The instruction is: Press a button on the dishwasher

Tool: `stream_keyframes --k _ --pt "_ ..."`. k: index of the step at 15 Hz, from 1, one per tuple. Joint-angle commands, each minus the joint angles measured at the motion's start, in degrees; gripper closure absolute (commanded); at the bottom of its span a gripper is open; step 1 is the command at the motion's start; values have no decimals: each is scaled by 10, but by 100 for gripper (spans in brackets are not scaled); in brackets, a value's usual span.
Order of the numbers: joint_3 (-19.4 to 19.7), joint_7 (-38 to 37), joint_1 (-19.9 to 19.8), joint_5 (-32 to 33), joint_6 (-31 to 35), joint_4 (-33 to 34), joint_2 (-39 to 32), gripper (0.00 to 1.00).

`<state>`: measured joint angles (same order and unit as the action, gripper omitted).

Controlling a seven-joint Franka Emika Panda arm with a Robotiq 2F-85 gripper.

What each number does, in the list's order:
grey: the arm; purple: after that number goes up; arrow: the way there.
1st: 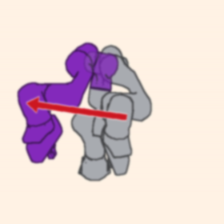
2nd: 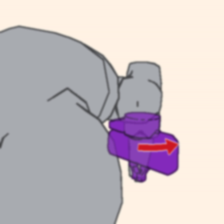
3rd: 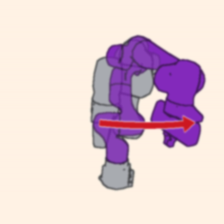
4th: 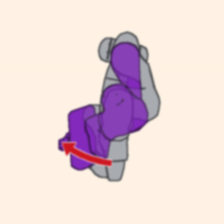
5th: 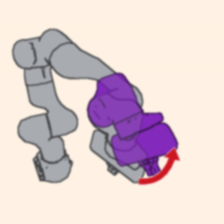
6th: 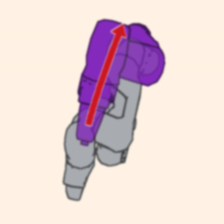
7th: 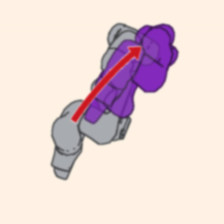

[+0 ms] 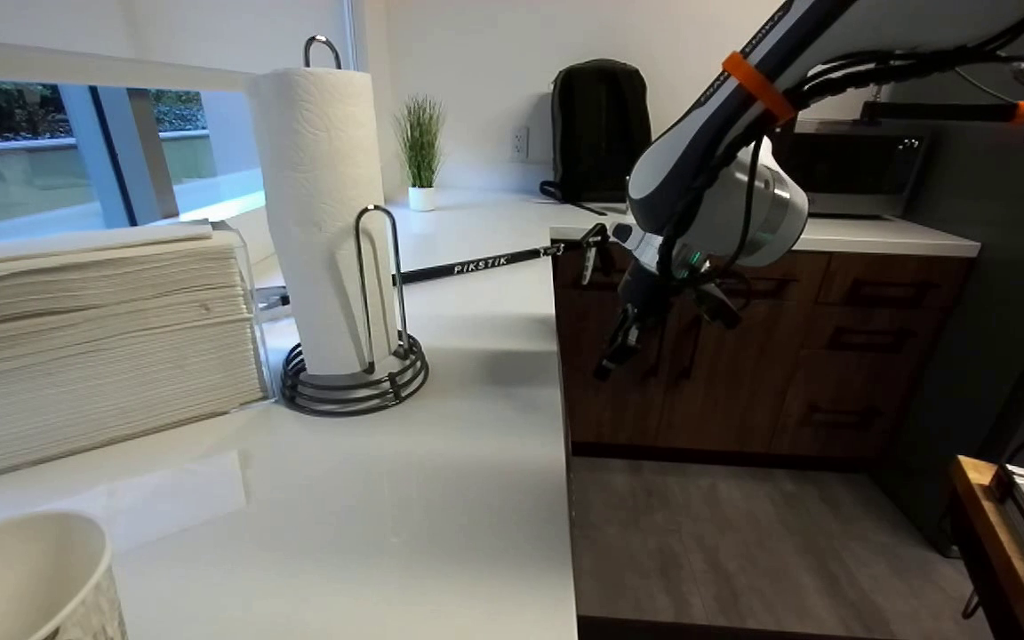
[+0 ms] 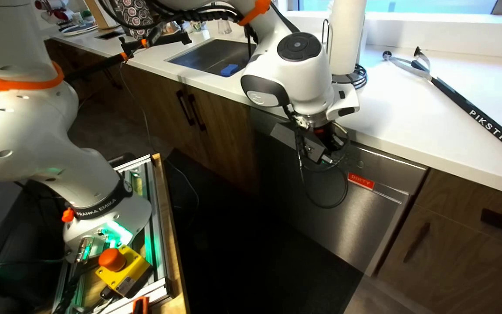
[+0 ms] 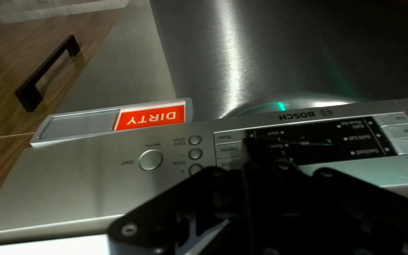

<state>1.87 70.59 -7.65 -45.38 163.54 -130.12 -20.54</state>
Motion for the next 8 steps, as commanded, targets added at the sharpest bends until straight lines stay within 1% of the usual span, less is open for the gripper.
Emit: stream_keyframes --k 1,8 --pt "1 0 0 2 -1 2 -5 100" --pt "-14 25 -13 -18 5 17 -27 100"
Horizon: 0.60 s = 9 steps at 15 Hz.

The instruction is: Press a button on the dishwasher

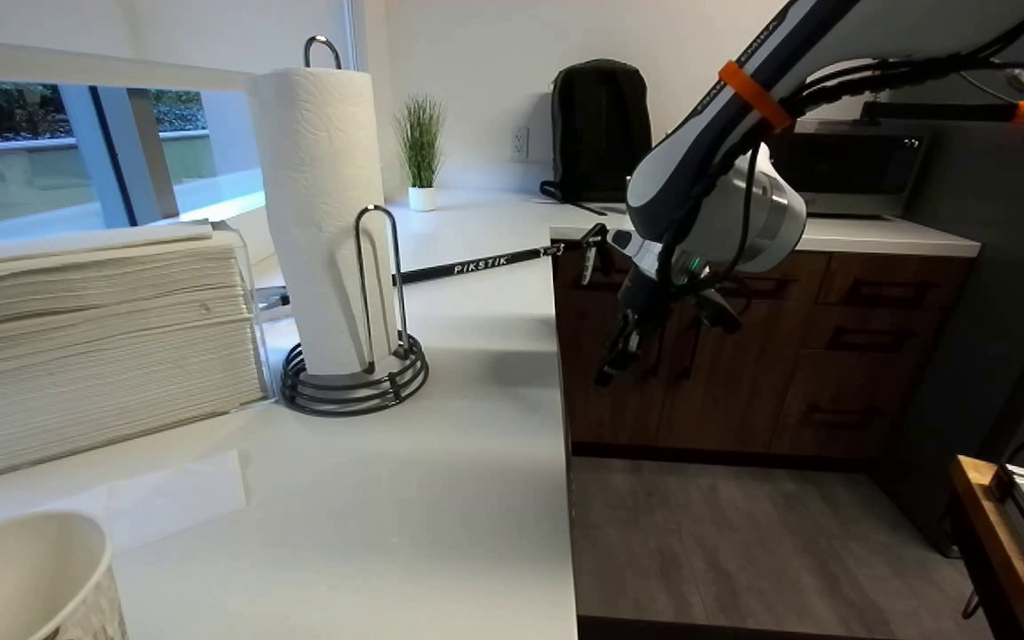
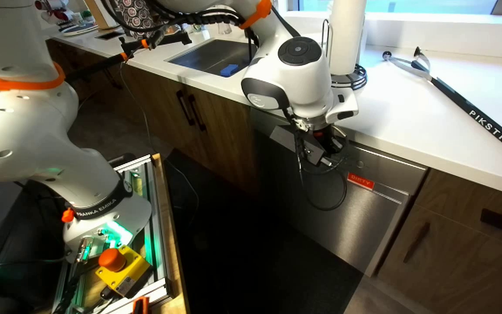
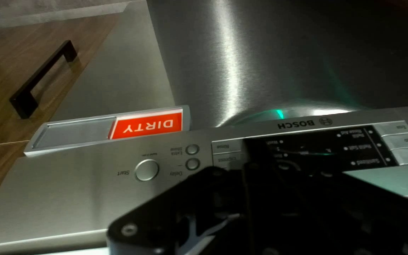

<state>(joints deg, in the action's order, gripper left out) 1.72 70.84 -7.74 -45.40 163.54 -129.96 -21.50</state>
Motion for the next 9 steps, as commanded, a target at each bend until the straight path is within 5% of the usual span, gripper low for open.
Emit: stream_keyframes --k 1,9 --pt "-13 24 -13 -17 10 19 -23 100" --pt "-47 68 -47 -56 22 59 -59 100"
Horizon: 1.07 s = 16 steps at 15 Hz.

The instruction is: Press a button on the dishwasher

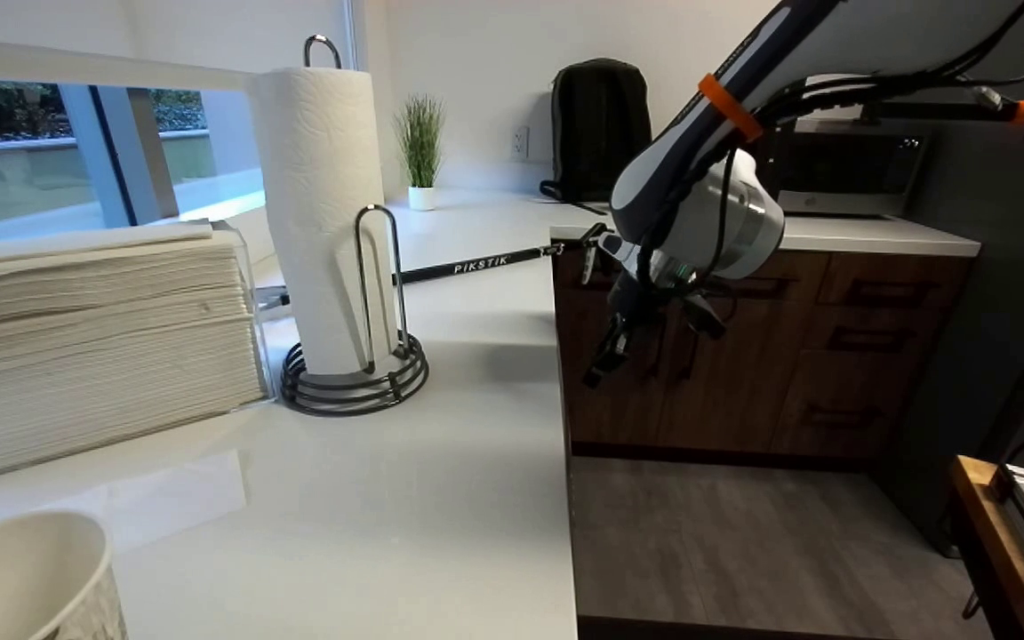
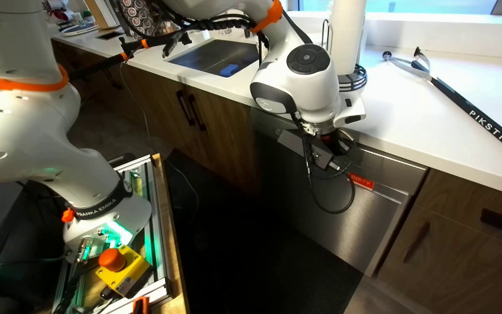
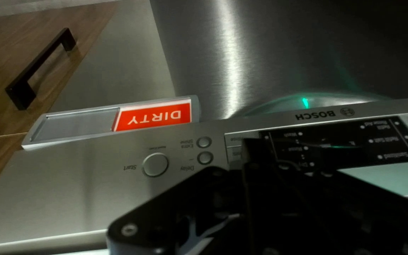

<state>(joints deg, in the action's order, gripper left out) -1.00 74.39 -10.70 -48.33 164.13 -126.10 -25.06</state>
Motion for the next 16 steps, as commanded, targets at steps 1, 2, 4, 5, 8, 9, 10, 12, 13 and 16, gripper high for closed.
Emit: stream_keyframes --k 1,2,4,5,8,9,10,12,13,16 --pt "-24 38 -20 -29 17 24 -28 100" --pt "-29 44 -24 -33 17 29 -32 100" --pt "-34 50 -29 -35 16 36 -40 100" --pt "-37 53 -31 -36 16 40 -44 100" --pt "-51 69 -42 -49 21 51 -54 100" --pt "-55 74 -45 -52 24 54 -58 100" --pt "-60 79 -50 -57 27 58 -61 100" --pt "-70 91 -58 -66 31 61 -66 100" --pt "-76 99 -64 -74 30 63 -68 100" --pt "-101 131 -86 -108 30 69 -72 100"
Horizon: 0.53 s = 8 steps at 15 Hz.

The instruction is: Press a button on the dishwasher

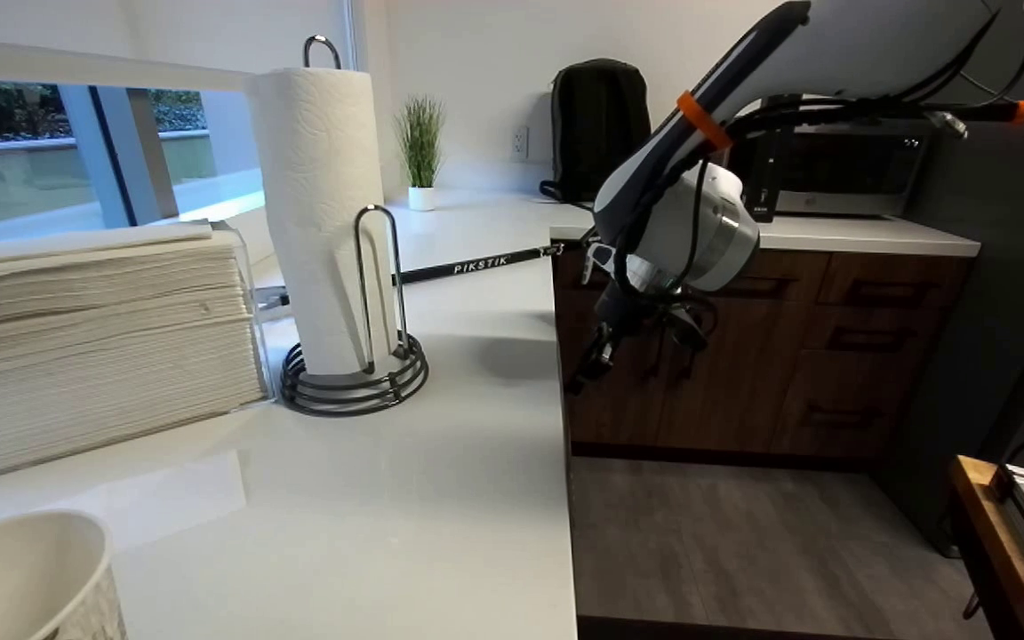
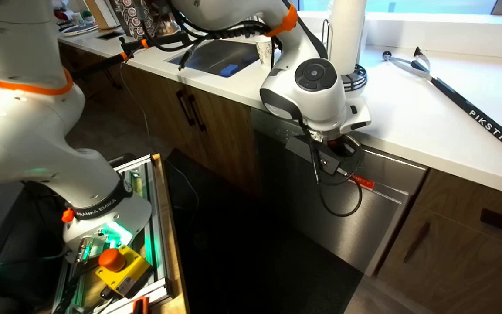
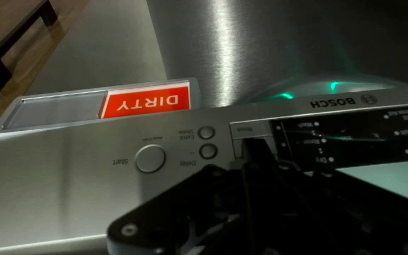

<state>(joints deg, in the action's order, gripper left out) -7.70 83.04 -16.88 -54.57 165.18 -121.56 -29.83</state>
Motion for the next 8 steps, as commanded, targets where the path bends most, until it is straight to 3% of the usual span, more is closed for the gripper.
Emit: stream_keyframes --k 1,8 --pt "-45 59 -33 -61 19 26 -24 100" --pt "-139 230 -111 -256 7 67 -51 100"
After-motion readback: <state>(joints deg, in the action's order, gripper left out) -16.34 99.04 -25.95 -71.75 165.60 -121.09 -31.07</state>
